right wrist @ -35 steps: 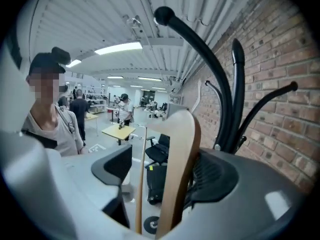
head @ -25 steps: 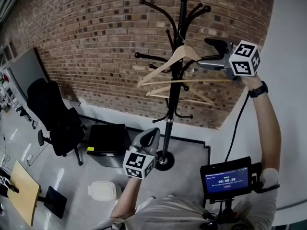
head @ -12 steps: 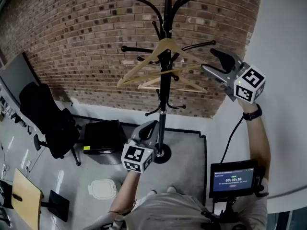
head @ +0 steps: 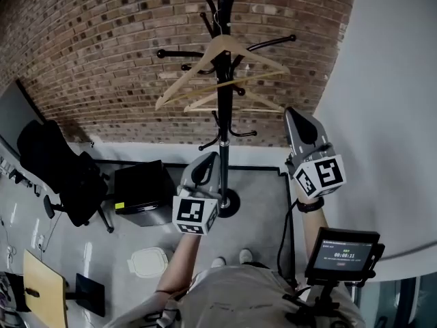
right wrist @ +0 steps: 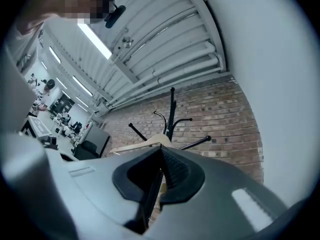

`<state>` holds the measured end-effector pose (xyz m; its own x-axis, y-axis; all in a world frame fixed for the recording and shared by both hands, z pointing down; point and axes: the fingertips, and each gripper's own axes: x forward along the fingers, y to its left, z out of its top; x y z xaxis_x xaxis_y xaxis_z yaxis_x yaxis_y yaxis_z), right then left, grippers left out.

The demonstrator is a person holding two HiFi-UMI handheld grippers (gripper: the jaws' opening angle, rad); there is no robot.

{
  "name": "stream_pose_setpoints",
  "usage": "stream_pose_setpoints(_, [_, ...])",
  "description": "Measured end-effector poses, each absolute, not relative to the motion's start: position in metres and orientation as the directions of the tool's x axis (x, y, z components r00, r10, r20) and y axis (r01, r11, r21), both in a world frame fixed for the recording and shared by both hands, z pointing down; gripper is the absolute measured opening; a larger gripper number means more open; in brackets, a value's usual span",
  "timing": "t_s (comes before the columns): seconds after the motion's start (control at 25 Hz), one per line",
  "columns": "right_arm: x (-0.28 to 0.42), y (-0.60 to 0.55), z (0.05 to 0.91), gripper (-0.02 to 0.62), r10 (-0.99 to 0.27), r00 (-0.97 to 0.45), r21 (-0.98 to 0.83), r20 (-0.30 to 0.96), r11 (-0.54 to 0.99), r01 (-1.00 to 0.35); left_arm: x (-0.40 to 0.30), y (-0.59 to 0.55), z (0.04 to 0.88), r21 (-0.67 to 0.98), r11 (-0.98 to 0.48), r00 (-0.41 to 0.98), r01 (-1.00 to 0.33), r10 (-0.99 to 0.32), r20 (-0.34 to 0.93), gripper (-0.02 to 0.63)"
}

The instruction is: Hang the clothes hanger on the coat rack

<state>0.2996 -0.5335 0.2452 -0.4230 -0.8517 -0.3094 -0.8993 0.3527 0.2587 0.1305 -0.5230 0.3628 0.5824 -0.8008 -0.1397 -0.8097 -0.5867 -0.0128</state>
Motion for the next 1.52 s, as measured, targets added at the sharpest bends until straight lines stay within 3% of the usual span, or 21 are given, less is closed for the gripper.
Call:
stream_pose_setpoints(0.32, [0.251, -0.489, 0.31, 0.005, -0.907, -0.352, 0.178, -0.229, 0.317, -0.932, 0.121, -0.515, 0.369, -0.012, -0.638, 0.633, -0.77, -0.761, -0.144, 0.003])
stream_pose_setpoints(0.68, [0.244, -0.439, 0.339, 0.005, -0.949, -0.269, 0.145, -0.165, 0.247, -0.958, 0.117, -0.49, 0.384, 0.044, -0.672, 0.663, -0.74, -0.738, -0.125, 0.002])
stream_pose_setpoints(1.08, [0.26, -0.33, 0.39, 0.006, -0.977, -0.202, 0.035, -0.067, 0.2, -0.979, 0.129, -0.373, 0.373, -0.009, -0.683, 0.675, -0.731, -0.721, -0.153, 0.002])
stream_pose_setpoints(1.24, [0.257, -0.311, 0.422, 0.006, -0.969, -0.249, 0.05, -0.003, 0.248, -0.967, 0.127, -0.347, 0.399, 0.034, -0.633, 0.625, -0.774, -0.771, -0.118, 0.002])
stream_pose_setpoints(1.52, [0.255, -0.175, 0.446, 0.005, -0.945, -0.32, -0.13, 0.062, 0.31, -0.942, 0.146, -0.196, 0.434, 0.104, -0.656, 0.658, -0.748, -0.753, -0.013, 0.002])
